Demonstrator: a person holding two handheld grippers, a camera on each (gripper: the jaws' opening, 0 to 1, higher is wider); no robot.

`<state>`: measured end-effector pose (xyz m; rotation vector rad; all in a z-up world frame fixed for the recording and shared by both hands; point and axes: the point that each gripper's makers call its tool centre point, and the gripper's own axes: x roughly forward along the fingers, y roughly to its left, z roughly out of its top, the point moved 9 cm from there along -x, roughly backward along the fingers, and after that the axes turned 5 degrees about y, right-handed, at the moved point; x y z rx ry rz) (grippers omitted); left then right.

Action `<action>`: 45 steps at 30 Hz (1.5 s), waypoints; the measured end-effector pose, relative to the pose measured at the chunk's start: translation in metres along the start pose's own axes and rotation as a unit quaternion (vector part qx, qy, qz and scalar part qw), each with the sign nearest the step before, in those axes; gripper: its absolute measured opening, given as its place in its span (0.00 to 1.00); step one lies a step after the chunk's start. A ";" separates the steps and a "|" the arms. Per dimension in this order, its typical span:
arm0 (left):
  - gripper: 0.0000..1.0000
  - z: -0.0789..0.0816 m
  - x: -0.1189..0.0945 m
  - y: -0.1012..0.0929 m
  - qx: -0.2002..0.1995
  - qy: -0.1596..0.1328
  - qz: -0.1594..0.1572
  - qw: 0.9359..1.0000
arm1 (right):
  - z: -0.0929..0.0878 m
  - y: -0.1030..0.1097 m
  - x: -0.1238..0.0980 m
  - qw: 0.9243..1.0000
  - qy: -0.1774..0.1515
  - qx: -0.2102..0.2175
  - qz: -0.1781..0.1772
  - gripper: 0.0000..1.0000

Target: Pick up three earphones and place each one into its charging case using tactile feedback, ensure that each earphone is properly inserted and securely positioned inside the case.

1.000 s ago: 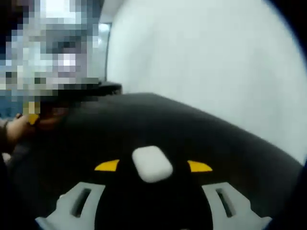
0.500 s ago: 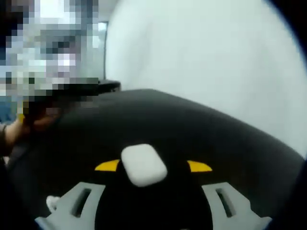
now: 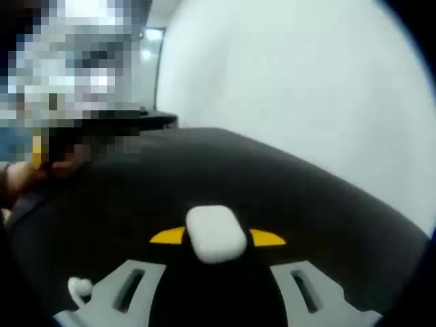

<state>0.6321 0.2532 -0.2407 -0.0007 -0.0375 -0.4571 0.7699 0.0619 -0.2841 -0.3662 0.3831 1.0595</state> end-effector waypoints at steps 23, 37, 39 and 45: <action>0.81 -0.003 -0.005 0.007 -0.005 -0.001 0.002 1.000 | 0.034 0.042 -0.100 0.996 -0.044 -0.056 -0.052 0.16; 0.81 -0.007 -0.006 0.005 0.009 0.007 0.000 1.000 | 0.003 0.069 -0.166 0.993 -0.091 -0.066 -0.040 0.03; 0.81 -0.008 -0.006 0.006 0.010 0.007 0.001 1.000 | 0.008 0.076 -0.175 0.992 -0.096 -0.069 -0.031 0.03; 0.81 -0.009 -0.005 0.009 0.012 0.010 0.004 1.000 | 0.002 0.076 -0.181 0.992 -0.079 -0.088 -0.039 0.03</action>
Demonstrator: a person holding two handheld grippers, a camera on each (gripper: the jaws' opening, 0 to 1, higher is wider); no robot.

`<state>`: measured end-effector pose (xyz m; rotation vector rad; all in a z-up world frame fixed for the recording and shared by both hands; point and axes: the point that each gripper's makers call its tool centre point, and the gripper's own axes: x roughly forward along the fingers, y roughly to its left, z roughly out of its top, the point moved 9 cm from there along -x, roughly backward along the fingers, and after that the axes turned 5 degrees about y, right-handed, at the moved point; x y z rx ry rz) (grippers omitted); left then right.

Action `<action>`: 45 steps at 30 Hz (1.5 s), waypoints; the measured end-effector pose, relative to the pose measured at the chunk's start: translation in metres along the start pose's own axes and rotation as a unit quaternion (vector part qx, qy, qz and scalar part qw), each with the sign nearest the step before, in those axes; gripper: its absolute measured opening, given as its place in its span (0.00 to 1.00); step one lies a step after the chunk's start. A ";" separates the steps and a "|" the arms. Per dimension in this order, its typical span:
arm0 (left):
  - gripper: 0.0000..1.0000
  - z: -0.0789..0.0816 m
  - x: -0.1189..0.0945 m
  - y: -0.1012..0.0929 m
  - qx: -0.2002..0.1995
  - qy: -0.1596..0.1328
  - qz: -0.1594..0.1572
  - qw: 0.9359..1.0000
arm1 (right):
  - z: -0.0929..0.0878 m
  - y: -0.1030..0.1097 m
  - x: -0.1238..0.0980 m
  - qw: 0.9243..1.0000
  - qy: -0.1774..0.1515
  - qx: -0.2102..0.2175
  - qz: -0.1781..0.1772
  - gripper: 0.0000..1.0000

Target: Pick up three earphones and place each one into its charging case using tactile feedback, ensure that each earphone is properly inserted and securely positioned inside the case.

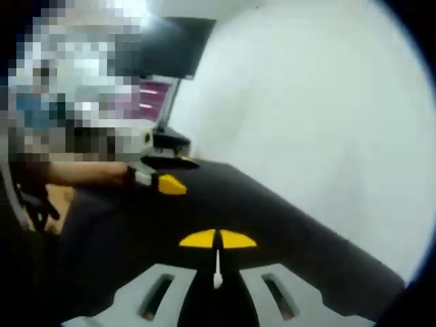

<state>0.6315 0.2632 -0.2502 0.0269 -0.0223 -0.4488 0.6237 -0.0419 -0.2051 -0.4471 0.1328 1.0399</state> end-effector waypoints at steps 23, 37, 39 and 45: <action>0.80 -0.001 0.001 -0.005 0.023 0.011 -0.006 1.000 | -0.074 -0.001 0.047 0.951 0.064 0.280 0.117 0.31; 0.79 -0.002 0.000 -0.009 0.027 0.016 -0.008 0.999 | -0.065 0.006 0.028 0.993 0.062 0.029 0.096 0.09; 0.79 -0.002 -0.001 -0.009 0.028 0.017 -0.008 0.999 | -0.062 0.003 0.029 0.992 0.045 0.066 0.102 0.16; 0.78 -0.002 -0.002 -0.008 0.029 0.017 -0.008 0.999 | -0.072 -0.009 0.046 0.953 0.061 0.264 0.136 0.34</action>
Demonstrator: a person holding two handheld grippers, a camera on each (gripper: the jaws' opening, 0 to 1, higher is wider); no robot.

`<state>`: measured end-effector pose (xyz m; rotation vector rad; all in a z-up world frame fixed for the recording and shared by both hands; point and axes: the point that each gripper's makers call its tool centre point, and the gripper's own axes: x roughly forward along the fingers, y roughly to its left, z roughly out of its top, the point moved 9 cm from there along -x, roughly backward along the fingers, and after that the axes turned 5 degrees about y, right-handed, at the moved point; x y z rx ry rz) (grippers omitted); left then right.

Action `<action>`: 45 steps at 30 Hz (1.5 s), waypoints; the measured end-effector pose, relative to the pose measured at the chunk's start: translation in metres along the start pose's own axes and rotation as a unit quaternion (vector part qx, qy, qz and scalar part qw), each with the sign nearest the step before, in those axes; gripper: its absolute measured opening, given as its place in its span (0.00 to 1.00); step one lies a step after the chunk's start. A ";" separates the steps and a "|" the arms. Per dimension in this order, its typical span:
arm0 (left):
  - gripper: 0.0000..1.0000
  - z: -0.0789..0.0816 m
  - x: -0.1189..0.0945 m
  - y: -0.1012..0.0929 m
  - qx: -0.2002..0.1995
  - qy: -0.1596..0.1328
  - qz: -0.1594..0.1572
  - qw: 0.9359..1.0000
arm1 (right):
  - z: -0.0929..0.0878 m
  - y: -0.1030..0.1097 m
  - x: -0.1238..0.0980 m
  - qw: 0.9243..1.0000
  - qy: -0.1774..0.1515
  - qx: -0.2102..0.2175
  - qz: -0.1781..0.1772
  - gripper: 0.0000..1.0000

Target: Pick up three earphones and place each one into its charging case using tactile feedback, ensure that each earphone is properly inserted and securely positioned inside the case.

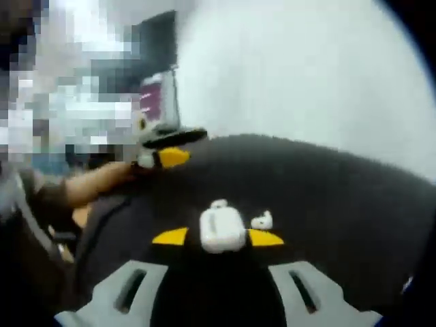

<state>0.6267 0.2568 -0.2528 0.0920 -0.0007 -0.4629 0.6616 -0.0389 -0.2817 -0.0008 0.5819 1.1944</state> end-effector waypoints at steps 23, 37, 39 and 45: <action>0.77 0.003 0.000 0.001 -0.005 -0.011 -0.005 1.000 | 0.001 0.039 0.003 0.921 0.000 -0.386 -0.044 0.29; 0.76 0.004 0.000 0.002 -0.009 -0.012 -0.006 1.000 | -0.007 0.057 -0.010 0.884 -0.004 -0.468 -0.021 0.17; 0.76 0.003 0.001 0.002 -0.007 -0.011 -0.006 1.000 | -0.011 0.058 -0.008 0.868 0.019 -0.494 -0.031 0.17; 0.76 0.004 0.000 0.002 -0.009 -0.013 -0.007 1.000 | -0.017 0.066 -0.014 0.871 0.032 -0.490 0.013 0.20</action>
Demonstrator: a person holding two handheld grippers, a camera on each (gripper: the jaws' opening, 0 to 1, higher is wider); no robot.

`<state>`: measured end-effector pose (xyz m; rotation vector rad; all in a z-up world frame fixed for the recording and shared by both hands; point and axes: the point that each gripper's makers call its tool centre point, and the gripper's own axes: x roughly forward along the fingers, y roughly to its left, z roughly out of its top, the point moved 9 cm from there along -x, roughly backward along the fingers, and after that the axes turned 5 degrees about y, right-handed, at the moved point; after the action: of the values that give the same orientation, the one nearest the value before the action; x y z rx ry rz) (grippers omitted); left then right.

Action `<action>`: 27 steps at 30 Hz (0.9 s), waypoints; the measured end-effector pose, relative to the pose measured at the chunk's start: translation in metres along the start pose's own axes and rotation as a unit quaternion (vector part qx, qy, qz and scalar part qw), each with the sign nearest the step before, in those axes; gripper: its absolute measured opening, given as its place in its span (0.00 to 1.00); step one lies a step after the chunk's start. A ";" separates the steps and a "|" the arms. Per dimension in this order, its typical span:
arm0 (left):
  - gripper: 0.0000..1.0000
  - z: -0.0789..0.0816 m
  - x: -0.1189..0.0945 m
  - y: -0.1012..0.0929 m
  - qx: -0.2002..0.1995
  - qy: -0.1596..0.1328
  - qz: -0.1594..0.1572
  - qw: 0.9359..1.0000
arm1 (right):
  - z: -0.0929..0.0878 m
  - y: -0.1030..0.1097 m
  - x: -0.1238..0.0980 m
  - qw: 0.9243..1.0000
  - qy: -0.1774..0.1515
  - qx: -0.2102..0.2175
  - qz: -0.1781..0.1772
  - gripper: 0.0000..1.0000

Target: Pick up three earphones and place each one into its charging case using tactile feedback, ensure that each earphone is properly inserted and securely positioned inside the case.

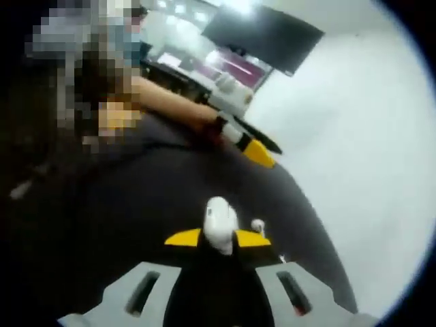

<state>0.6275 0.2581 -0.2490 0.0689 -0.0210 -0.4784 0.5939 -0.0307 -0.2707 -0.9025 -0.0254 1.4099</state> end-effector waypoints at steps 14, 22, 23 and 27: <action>0.76 0.000 0.001 -0.003 0.006 0.002 -0.008 1.000 | -0.013 -0.023 0.000 0.938 -0.085 0.332 0.058 0.38; 0.76 0.000 0.002 -0.008 0.013 0.005 -0.019 1.000 | -0.023 -0.024 0.022 0.889 -0.076 0.437 0.111 0.32; 0.76 -0.001 0.003 -0.011 0.018 0.008 -0.024 1.000 | -0.024 -0.022 0.025 0.881 -0.070 0.452 0.121 0.32; 0.75 -0.002 0.005 -0.019 0.029 0.018 -0.045 0.998 | -0.017 -0.019 0.025 0.888 -0.075 0.438 0.120 0.29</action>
<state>0.6230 0.2395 -0.2523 0.1361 0.0038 -0.5663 0.6237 -0.0164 -0.2846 -0.0371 0.5852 1.4962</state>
